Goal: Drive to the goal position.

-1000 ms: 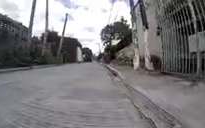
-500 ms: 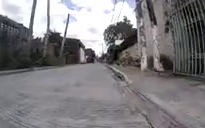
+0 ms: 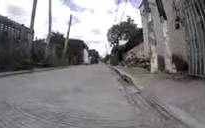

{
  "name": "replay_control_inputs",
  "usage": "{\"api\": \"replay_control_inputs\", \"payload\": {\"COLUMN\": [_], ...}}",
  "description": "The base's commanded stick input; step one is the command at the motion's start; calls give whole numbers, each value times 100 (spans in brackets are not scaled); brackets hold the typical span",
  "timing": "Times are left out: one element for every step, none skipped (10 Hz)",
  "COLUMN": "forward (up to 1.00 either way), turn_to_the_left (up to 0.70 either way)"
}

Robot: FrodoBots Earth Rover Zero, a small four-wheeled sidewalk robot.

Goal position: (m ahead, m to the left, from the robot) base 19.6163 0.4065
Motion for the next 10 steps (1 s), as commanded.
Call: {"api": "replay_control_inputs", "payload": {"forward": [100,100,100,100,100,100,100,100,100,100], "turn_to_the_left": [0,0,0,0,0,0,0,-3,-23,-39]}}
